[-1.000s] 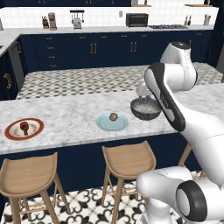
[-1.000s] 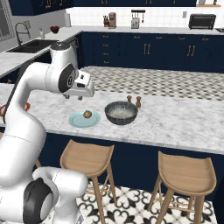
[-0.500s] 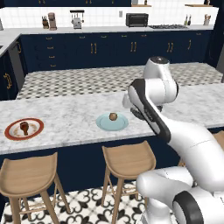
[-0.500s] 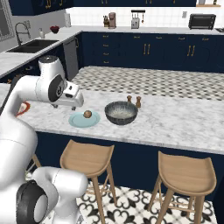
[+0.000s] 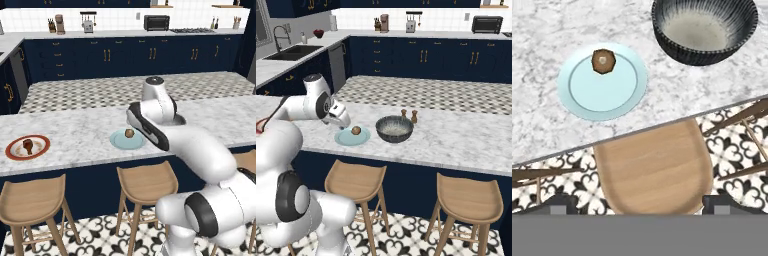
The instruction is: Pick the chicken drumstick and mushroom from their plates and place them in the bowl. Then put the bowl in the fridge.
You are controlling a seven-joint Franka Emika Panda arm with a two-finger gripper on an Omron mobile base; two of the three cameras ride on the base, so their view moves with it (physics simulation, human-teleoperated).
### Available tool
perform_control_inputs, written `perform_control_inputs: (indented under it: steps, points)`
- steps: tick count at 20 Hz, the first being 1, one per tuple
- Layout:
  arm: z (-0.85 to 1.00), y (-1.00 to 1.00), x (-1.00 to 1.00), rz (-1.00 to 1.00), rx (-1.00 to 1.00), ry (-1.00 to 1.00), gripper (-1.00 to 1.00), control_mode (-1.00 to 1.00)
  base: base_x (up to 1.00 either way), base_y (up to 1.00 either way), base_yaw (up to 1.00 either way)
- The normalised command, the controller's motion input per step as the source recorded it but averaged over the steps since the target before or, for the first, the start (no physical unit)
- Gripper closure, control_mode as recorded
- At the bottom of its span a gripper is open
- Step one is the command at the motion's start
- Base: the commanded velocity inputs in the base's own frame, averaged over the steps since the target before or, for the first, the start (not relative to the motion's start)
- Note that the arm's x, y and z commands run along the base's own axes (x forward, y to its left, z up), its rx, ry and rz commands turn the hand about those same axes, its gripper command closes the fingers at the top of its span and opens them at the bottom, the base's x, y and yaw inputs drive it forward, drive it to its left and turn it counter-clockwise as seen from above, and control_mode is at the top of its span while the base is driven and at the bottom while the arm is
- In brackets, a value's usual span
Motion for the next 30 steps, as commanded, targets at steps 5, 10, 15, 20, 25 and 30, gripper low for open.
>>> perform_control_inputs:
  steps: [5,10,15,20,25,30]
  points:
    - [-0.35,-0.13,0.59,-0.28,0.04,0.07,-1.00,-1.00,0.00,0.00,0.00]
    - [-0.43,-0.06,0.58,-0.15,0.02,0.17,-1.00,-1.00,0.00,0.00,0.00]
    - [-0.31,0.00,0.64,-0.05,0.00,0.20,-1.00,-1.00,0.00,0.00,0.00]
    - [-0.18,0.04,0.58,0.00,0.00,0.16,-1.00,-1.00,0.00,0.00,0.00]
    - [-0.40,0.14,0.58,0.00,0.00,0.15,-1.00,-1.00,0.00,0.00,0.00]
    - [-0.35,0.17,0.52,0.00,0.00,0.05,-1.00,-1.00,0.00,0.00,0.00]
